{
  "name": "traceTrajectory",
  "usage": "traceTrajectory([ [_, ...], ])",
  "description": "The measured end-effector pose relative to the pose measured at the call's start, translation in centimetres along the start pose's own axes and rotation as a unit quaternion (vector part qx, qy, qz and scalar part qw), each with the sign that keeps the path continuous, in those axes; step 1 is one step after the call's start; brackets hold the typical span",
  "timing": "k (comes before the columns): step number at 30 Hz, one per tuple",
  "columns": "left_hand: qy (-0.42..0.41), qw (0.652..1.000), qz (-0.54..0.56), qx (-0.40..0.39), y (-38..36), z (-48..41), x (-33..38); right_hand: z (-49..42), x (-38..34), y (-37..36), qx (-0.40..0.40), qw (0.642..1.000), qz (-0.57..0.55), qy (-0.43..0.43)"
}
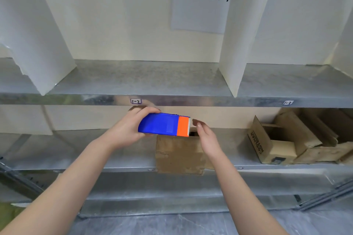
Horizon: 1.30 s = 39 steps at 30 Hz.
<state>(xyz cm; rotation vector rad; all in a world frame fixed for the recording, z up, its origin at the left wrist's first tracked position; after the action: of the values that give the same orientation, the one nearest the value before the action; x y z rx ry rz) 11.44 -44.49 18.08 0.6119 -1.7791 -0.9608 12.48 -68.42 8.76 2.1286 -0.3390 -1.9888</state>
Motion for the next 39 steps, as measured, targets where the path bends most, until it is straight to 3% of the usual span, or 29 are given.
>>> traceTrajectory([
  [4,0.002,1.0,-0.005,-0.003,0.1,-0.2,0.1,-0.5,0.4,-1.4,-0.024,0.995,-0.085,-0.048],
  [10,0.009,1.0,-0.007,0.006,0.0,-0.2,0.2,-0.5,-0.1,-0.9,-0.023,0.986,-0.162,-0.019],
  [16,0.004,1.0,-0.001,0.005,-0.8,-0.4,0.8,-0.2,-0.1,-0.7,-0.009,0.997,-0.074,0.011],
  [23,0.021,1.0,0.001,0.008,-1.5,-0.5,0.8,-0.5,0.2,0.8,0.032,0.998,-0.044,0.021],
  [32,-0.001,0.998,-0.059,0.002,-2.8,-0.8,1.1,0.0,3.0,5.3,0.112,0.992,0.018,-0.058],
  [39,0.043,0.996,-0.083,-0.003,-2.1,-1.0,-1.3,-0.1,4.8,10.6,0.139,0.966,0.199,-0.088],
])
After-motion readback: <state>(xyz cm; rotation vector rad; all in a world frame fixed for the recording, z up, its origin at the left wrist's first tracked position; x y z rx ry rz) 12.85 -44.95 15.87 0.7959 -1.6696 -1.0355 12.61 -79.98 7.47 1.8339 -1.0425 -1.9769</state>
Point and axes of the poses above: each hand's wrist, its own z-axis away from the middle knuckle, its own y-axis out of the back of the hand, x = y × z, the point moved 9 cm from there along -z, towards the middle knuckle, and after that the axes turned 7 degrees about y, right-handed, at the moved point
